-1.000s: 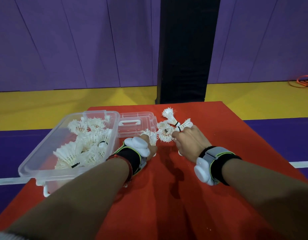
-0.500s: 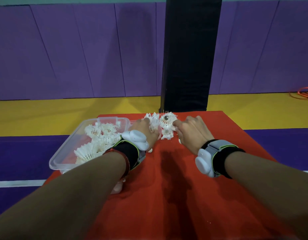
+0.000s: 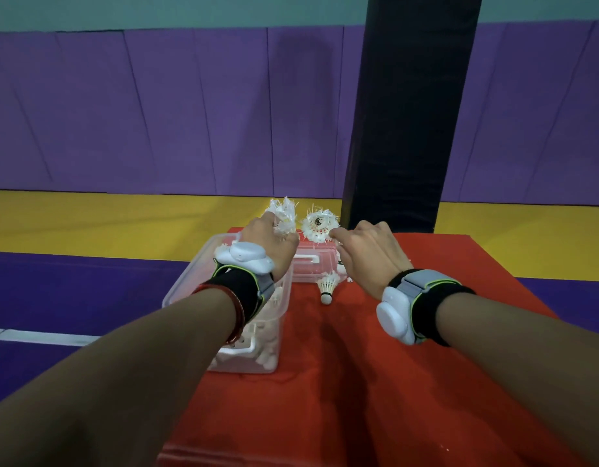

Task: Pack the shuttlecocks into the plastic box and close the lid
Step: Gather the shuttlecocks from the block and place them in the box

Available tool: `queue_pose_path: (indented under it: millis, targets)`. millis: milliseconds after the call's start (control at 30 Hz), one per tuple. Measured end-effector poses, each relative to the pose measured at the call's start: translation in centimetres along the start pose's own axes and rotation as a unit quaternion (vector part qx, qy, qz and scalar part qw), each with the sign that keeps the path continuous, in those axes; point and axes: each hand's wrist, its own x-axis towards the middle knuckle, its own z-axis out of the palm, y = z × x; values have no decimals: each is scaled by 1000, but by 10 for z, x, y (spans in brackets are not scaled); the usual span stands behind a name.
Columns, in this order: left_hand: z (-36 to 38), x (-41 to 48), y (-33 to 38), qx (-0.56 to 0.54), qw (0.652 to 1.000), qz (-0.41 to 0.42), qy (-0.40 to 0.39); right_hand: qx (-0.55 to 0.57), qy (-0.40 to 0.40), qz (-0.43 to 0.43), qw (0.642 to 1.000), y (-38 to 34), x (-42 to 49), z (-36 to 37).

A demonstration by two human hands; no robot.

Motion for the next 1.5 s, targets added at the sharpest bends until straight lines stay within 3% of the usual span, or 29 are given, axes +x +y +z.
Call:
queue_pose_path:
  millis: [233,633,900,1200,1367,1500]
  targets:
    - [-34,8,-54,10,999,-51,6,29,-3,-44,999,-36,20,2]
    - [-34,13,-105,107,992,-43,-50,111,-19,-48,992,-86,46,17]
    - [-31,27,-129,98,993,-11,-58,72,-73,-66,993,-102,53,34]
    - [-25,35,-132,189,978,33,-78,128,-173,22,976,-113,68,56]
    - [-17,35,-136,249,958,0,-139,123,-184,20,975,-117,72,58]
    - [-14,32,-134,270,951,26,-150,138,-197,50,969,-119,65,57]
